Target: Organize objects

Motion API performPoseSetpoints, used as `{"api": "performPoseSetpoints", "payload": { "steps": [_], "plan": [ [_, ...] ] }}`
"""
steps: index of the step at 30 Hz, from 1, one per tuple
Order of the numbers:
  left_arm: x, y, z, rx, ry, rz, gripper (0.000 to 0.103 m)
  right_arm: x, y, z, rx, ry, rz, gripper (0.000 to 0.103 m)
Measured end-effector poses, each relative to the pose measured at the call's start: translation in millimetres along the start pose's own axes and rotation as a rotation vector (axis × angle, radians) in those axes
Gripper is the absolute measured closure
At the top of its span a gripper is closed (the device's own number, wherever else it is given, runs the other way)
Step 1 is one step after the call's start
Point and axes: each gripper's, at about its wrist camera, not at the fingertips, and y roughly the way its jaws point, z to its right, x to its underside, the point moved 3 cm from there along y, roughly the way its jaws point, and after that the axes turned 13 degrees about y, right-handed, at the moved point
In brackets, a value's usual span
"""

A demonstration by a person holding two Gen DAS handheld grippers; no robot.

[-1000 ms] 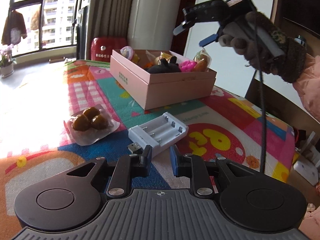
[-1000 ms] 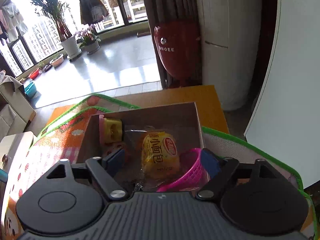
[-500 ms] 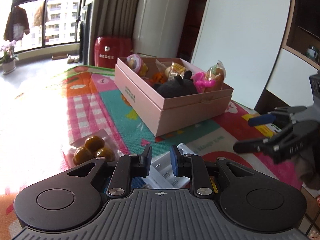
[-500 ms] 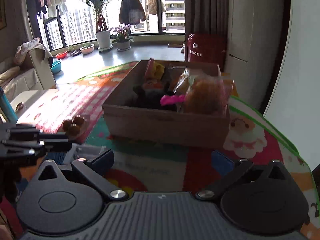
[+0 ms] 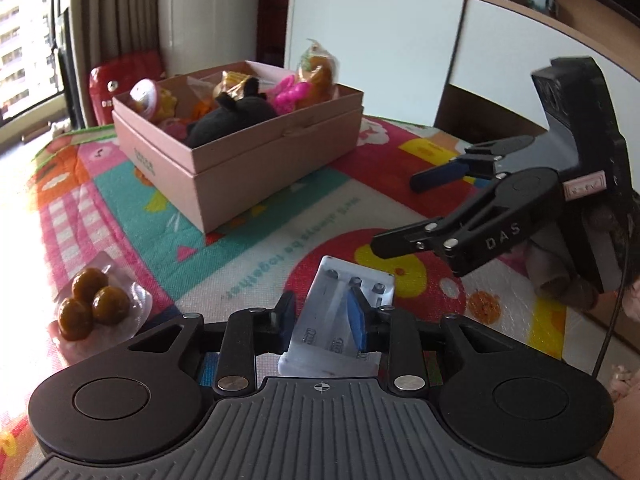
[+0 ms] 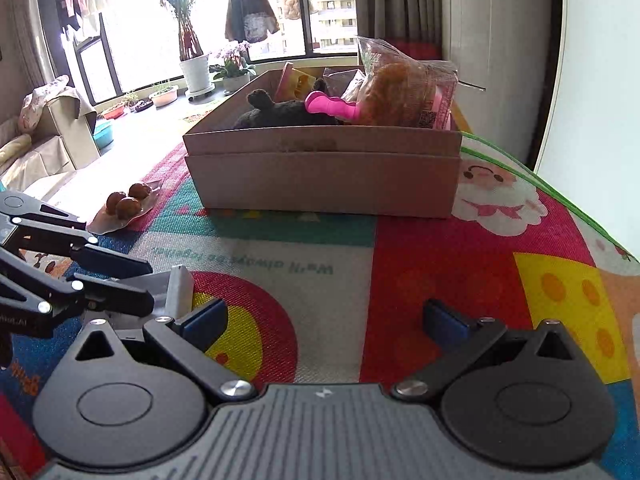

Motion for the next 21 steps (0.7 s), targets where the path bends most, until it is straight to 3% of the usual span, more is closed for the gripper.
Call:
{"api": "performPoseSetpoints", "payload": {
  "steps": [6,9,11,15,17,21],
  "plan": [
    [1.8,-1.9,23.0,0.065,0.097,0.022,0.073,0.1,1.1,-0.1,-0.002,0.002,-0.002,0.0],
    [4.5,-0.1,16.8,0.094,0.039,0.026,0.072,1.3,2.1,-3.2,0.018,-0.018,-0.004,0.0],
    [6.8,2.1,10.2,0.106,-0.013,0.027,0.066,1.8,1.9,-5.0,0.023,-0.03,-0.008,0.0],
    [10.4,4.1,3.9,0.107,-0.087,0.03,0.067,4.1,-17.1,3.5,-0.108,0.017,-0.042,0.0],
    [9.8,3.7,4.8,0.085,-0.101,0.025,0.068,12.9,-29.6,-0.4,-0.154,-0.026,-0.069,0.0],
    [8.5,2.4,8.9,0.042,-0.112,0.017,0.069,31.6,-36.7,-15.4,-0.112,-0.166,-0.094,0.0]
  ]
}}
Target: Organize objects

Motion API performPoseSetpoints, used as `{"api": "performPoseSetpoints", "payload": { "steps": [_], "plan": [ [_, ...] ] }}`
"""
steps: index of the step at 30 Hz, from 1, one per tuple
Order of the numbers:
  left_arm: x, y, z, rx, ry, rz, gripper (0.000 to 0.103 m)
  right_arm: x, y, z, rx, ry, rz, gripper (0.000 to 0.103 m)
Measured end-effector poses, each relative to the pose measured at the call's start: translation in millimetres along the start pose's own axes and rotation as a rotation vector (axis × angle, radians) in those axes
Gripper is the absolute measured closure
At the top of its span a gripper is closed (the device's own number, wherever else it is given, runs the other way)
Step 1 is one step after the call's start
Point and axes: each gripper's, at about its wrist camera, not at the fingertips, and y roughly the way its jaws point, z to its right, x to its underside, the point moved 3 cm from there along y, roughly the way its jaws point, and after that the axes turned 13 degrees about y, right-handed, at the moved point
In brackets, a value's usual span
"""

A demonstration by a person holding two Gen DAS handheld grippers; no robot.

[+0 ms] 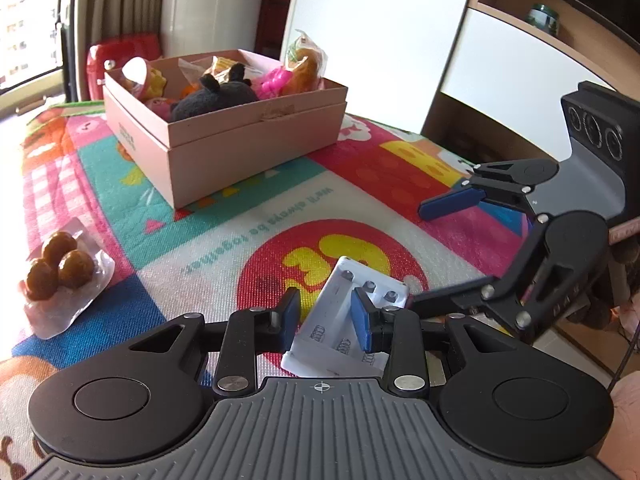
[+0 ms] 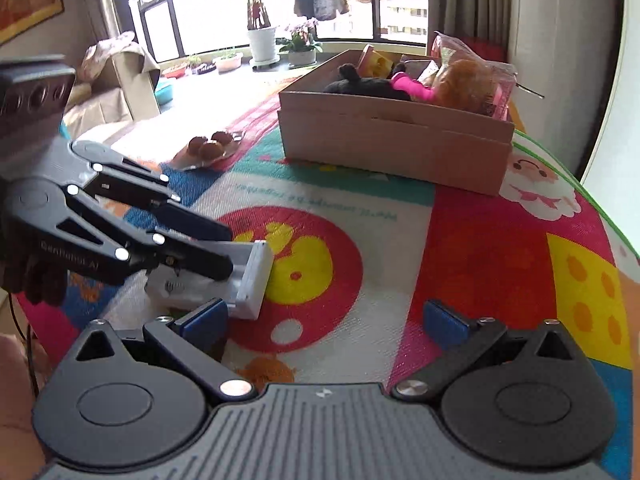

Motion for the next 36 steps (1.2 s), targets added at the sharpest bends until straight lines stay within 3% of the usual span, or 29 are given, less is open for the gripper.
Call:
{"api": "performPoseSetpoints", "payload": {
  "steps": [6,9,12,15,16,20,23,25,28,36],
  "plan": [
    [3.5,-20.5,-5.0,-0.111,-0.013,0.028,0.071,-20.8,6.8,17.1,0.007,0.148,0.024,0.0],
    [18.8,-51.2,-12.2,-0.166,-0.076,0.071,0.071,-36.1,9.5,4.8,-0.011,0.143,0.05,0.0],
    [40.9,-80.6,-22.5,-0.33,-0.136,0.068,0.071,-58.9,19.9,-26.0,-0.072,0.11,0.068,0.0],
    [60.3,-100.1,-40.9,-0.541,-0.209,0.018,0.072,-80.1,51.9,-67.2,-0.108,0.068,0.018,0.0],
    [65.7,-106.7,-48.7,-0.576,-0.241,0.02,0.072,-84.5,65.4,-81.3,-0.113,0.054,-0.007,0.0],
    [82.5,-132.9,-74.6,-0.605,-0.371,0.103,0.072,-99.3,123.6,-127.3,-0.057,0.061,-0.099,0.0],
    [92.5,-145.9,-85.2,-0.621,-0.41,0.138,0.072,-110.4,147.4,-155.3,0.01,0.017,-0.079,0.0],
    [99.6,-153.1,-89.6,-0.618,-0.434,0.151,0.072,-113.9,158.1,-170.0,0.041,-0.022,-0.076,0.007],
    [103.8,-155.3,-92.1,-0.598,-0.459,0.168,0.072,-113.5,156.1,-186.0,0.038,-0.082,-0.064,0.028],
    [93.8,-146.3,-75.8,-0.53,-0.428,0.188,0.072,-103.1,135.0,-179.6,0.034,-0.116,-0.089,0.029]
  ]
}}
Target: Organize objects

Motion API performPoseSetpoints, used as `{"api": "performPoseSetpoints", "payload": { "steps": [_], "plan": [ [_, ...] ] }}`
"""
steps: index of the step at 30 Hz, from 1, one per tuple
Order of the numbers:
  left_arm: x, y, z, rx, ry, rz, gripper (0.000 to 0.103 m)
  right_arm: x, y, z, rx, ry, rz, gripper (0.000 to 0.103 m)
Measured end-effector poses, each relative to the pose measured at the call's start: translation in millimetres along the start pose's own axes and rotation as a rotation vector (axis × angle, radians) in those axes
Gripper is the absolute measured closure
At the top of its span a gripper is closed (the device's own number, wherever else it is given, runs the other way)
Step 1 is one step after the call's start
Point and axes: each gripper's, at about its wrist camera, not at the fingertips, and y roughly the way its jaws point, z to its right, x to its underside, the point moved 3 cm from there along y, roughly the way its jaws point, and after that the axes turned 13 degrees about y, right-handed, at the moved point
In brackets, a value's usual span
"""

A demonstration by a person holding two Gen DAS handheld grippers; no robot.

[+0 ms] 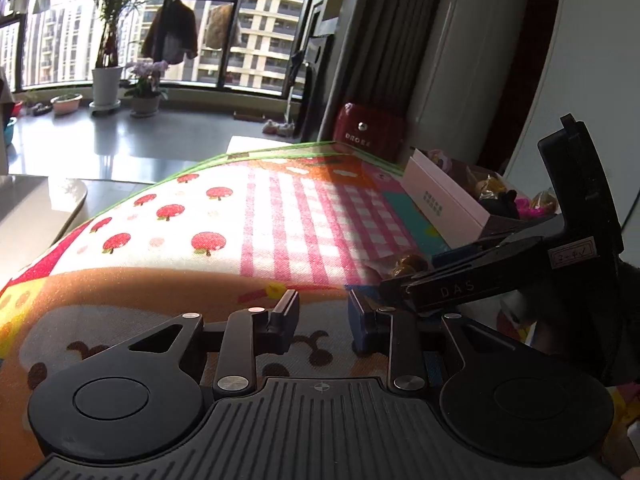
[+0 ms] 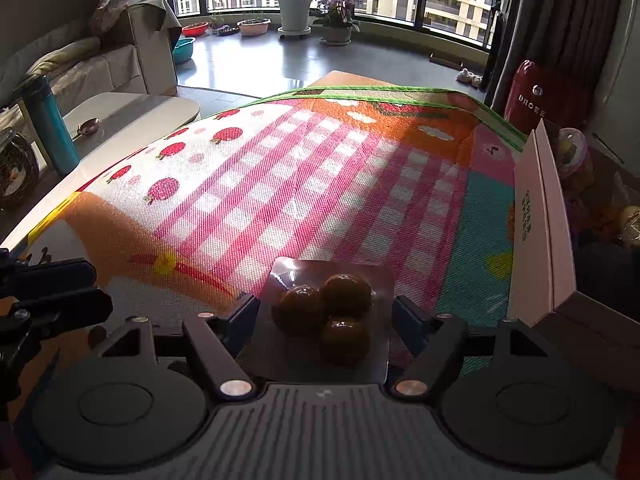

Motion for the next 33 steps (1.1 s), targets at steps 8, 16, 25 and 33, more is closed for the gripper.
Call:
{"api": "performPoseSetpoints", "payload": {
  "steps": [8,16,25,33],
  "plan": [
    [-0.9,3.7,130.9,0.404,0.448,-0.002,0.071,32.6,-47.0,99.9,0.004,0.137,-0.013,0.032],
    [11.8,28.1,210.0,0.383,0.677,-0.07,0.068,88.6,-104.0,158.7,0.203,0.166,0.104,0.051],
    [1.9,50.5,205.3,0.224,0.725,-0.083,0.063,121.3,-105.5,206.6,0.193,0.31,0.19,0.003],
    [-0.5,73.4,199.0,0.187,0.691,-0.092,0.056,121.1,-99.6,202.0,0.171,0.3,0.195,0.0]
  ]
}}
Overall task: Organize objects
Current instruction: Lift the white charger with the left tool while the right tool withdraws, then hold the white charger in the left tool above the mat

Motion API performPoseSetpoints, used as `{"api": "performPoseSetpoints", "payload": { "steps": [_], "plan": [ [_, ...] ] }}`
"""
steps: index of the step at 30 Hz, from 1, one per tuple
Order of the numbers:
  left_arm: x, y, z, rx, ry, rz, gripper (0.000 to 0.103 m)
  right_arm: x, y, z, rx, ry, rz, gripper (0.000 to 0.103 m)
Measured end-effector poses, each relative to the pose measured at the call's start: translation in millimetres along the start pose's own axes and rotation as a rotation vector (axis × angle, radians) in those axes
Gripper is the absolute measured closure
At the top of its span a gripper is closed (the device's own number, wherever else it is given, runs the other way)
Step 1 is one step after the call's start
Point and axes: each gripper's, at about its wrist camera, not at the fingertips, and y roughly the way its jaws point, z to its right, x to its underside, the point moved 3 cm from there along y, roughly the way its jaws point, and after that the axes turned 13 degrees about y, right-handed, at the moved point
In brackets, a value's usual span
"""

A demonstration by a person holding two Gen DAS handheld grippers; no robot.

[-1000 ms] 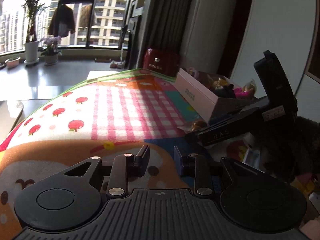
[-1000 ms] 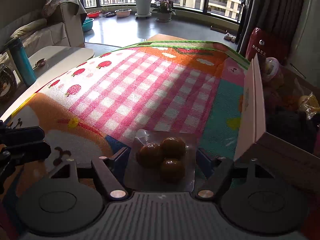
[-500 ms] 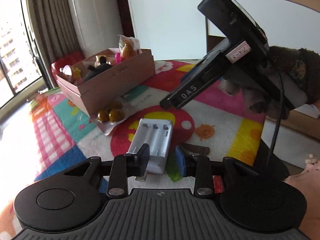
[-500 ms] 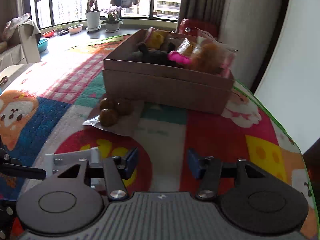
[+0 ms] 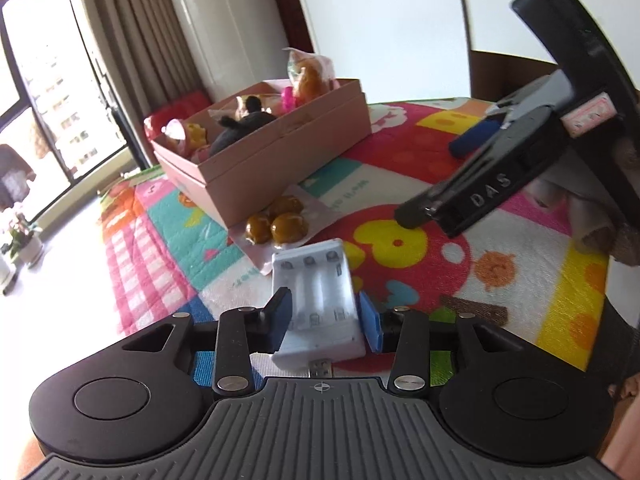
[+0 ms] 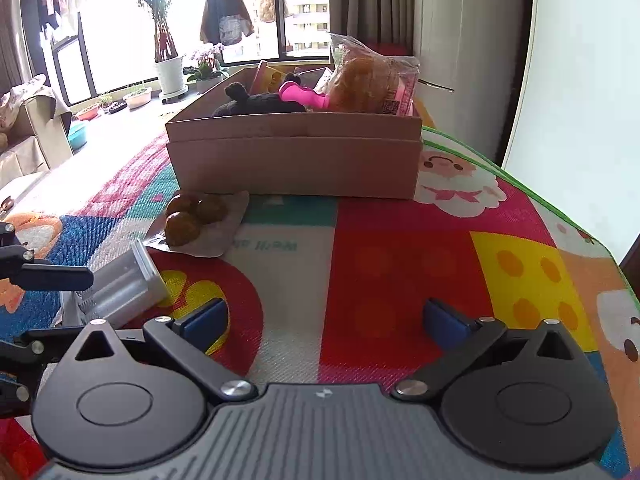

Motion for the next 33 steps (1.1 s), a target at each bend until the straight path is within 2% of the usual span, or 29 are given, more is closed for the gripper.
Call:
{"api": "performPoseSetpoints", "payload": {
  "steps": [3,7,12,15,16,19,21,24,26,30,33],
  "plan": [
    [3.2,-0.1,-8.4,-0.032,-0.064,0.011,0.055,1.7,0.1,-2.8,0.002,-0.017,0.0,0.0],
    [10.5,-0.6,-19.5,-0.121,-0.097,-0.007,0.056,2.3,0.5,-3.5,0.002,-0.022,-0.002,0.0],
    [20.6,0.2,-29.2,-0.153,-0.137,-0.026,0.055,2.6,0.6,-3.9,0.003,-0.024,-0.002,0.0],
    [22.2,-5.8,-27.4,-0.244,-0.107,0.003,0.056,2.6,0.6,-3.8,0.003,-0.024,-0.001,0.0],
    [22.9,-7.9,-26.2,-0.252,-0.091,0.012,0.056,2.5,0.7,-3.9,0.002,-0.024,-0.002,0.0],
    [28.8,-4.2,-27.4,-0.208,-0.098,-0.021,0.056,2.7,0.7,-4.0,0.003,-0.024,-0.002,0.0],
    [29.4,-5.0,-28.8,-0.204,-0.107,-0.016,0.056,2.6,0.7,-3.8,0.002,-0.024,-0.002,0.0],
    [26.4,-3.4,-24.7,-0.189,-0.08,-0.021,0.066,2.7,0.6,-4.1,0.002,-0.023,-0.002,0.0],
    [24.4,-2.3,-20.4,-0.175,-0.065,-0.023,0.08,2.7,0.8,-4.0,0.003,-0.024,-0.003,0.0],
    [23.2,-1.4,-19.4,-0.168,-0.065,-0.022,0.08,2.8,1.0,-4.2,0.003,-0.024,-0.003,0.0],
    [25.7,-3.1,-25.5,-0.127,-0.114,0.003,0.078,2.9,1.0,-4.3,0.003,-0.024,-0.003,0.0]
  ]
}}
